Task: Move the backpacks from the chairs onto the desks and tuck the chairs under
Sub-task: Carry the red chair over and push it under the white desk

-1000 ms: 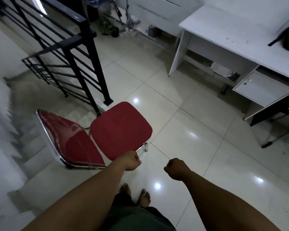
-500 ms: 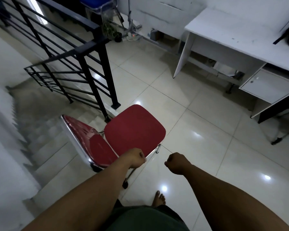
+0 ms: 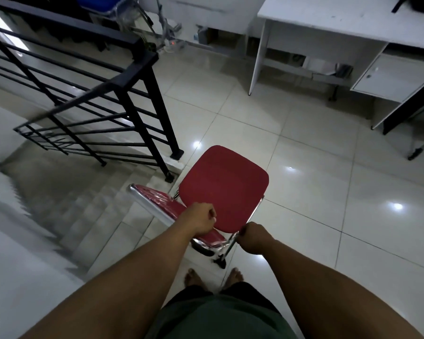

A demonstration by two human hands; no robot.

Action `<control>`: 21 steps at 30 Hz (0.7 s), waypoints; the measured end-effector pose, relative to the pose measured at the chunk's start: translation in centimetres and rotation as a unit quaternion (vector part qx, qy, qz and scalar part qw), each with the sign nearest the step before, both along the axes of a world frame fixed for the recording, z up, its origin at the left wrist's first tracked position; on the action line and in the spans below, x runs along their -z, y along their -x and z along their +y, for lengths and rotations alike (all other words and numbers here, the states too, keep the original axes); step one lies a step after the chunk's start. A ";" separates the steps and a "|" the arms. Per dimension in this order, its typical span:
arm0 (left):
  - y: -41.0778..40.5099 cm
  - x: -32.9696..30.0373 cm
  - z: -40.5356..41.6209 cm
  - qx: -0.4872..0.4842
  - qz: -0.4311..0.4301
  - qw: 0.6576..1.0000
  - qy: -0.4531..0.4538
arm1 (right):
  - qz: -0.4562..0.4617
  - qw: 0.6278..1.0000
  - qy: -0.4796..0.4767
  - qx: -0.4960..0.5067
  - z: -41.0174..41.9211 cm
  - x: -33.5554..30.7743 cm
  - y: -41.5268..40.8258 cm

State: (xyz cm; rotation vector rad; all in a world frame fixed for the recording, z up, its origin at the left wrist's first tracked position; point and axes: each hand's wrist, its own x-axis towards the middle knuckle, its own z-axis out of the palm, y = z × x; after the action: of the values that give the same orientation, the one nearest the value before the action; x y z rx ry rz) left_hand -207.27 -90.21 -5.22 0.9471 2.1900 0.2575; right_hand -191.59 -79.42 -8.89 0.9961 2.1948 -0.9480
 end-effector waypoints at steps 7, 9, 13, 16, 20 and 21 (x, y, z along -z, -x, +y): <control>1.4 -0.9 0.2 0.103 0.032 0.994 0.033 | 0.002 1.000 0.007 -0.002 -0.9 0.1 2.0; 2.5 -1.1 -0.2 0.129 0.045 0.989 0.058 | 0.002 1.000 0.013 0.009 -1.1 -0.1 2.7; 5.5 -1.1 -1.7 0.153 0.052 0.985 0.066 | 0.025 0.998 0.018 0.051 -2.2 -0.7 5.0; 7.9 -1.7 -3.1 0.173 0.041 0.983 0.049 | 0.035 0.995 0.018 0.088 -3.0 -1.0 7.0; 11.0 -2.2 -5.0 0.218 0.026 0.976 0.016 | 0.040 0.990 0.012 0.133 -5.2 -1.2 9.4; 11.8 -2.3 -5.4 0.233 0.033 0.972 0.011 | 0.039 0.988 0.008 0.147 -5.8 -1.2 10.1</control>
State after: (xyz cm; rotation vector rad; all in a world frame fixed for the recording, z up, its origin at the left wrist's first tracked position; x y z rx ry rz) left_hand -219.03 -95.59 -2.97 1.4379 1.9514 -0.0227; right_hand -201.64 -85.26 -7.73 1.3214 2.1340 -1.1511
